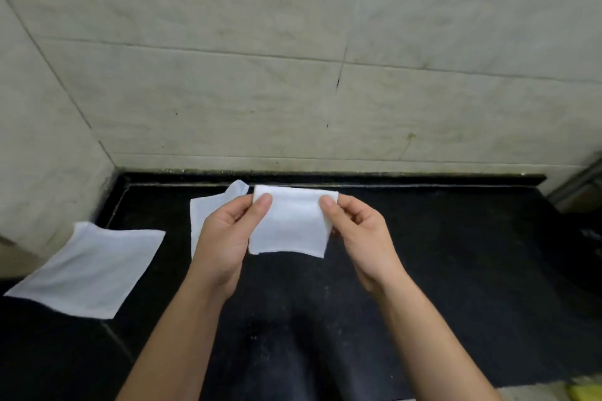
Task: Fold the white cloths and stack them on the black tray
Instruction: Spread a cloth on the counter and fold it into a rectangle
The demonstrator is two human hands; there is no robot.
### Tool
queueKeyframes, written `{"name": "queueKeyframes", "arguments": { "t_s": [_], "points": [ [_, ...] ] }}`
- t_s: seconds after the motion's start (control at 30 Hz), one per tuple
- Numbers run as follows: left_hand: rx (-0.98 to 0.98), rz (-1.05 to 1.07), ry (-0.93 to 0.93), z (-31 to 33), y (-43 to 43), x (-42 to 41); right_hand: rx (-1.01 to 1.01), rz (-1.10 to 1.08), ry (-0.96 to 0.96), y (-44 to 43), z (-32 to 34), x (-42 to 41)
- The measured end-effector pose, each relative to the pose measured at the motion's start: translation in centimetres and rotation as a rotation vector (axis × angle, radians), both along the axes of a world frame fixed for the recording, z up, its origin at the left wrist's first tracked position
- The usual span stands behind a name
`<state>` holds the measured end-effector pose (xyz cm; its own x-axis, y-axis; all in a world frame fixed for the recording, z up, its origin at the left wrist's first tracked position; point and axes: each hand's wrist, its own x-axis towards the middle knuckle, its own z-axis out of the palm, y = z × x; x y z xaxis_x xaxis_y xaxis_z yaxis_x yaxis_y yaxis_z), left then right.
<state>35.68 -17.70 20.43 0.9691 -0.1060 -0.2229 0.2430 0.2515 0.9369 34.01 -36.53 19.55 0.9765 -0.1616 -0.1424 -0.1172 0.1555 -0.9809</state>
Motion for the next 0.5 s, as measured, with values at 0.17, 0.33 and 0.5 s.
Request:
{"name": "queueKeyframes", "arguments": {
  "t_s": [0.17, 0.33, 0.5],
  "points": [
    [-0.180, -0.062, -0.032, 3.5, -2.3, 0.5, 0.029, -0.152, -0.059, -1.2, 5.2, -1.4],
    [-0.260, -0.138, -0.049, 6.1, -7.0, 0.6, -0.020, -0.338, -0.133, -4.3, 8.9, -3.4],
    [-0.309, -0.216, -0.092, 9.8, -13.1, -1.8, -0.058, -0.468, -0.228, -9.5, 12.0, -6.9]
  ]
}}
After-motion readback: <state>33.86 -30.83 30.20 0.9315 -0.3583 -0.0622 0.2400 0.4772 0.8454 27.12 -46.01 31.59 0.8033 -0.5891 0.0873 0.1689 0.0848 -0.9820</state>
